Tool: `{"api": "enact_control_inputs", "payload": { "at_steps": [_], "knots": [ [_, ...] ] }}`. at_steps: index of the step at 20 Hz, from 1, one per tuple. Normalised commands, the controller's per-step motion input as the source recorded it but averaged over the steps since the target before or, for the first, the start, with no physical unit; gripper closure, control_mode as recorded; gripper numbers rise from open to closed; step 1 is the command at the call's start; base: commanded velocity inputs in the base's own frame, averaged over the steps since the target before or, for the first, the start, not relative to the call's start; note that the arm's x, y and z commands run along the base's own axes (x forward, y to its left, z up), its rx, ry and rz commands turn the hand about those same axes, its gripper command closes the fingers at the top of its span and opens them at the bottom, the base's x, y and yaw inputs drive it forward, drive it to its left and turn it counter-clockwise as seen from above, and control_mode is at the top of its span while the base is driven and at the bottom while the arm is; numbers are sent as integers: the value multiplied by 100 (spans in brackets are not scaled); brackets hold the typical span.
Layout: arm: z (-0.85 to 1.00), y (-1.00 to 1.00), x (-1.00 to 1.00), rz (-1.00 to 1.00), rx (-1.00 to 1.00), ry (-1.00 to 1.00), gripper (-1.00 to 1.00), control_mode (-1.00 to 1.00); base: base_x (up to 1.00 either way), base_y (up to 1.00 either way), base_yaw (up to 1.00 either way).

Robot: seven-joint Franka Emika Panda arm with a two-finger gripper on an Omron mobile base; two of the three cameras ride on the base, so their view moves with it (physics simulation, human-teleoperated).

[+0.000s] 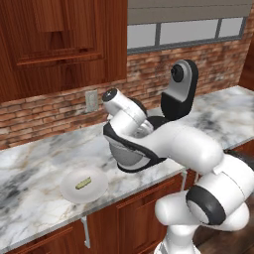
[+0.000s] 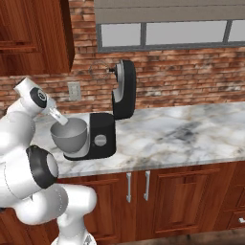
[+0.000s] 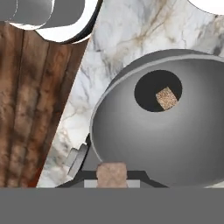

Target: Add butter and sugar cubes to the stand mixer bowl and then turn on the stand mixer to begin making frosting.

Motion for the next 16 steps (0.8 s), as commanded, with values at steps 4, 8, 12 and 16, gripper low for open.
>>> {"api": "enact_control_inputs", "payload": {
  "at_steps": [4,8,12,16],
  "knots": [
    [-53,13,60,2,0,16,100,-100,0,0,0],
    [-45,36,54,2,0,6,100,-100,0,0,0],
    [-42,39,48,2,0,2,100,-100,0,0,0],
    [-49,26,37,3,0,3,100,-100,0,0,0]
  ]
}}
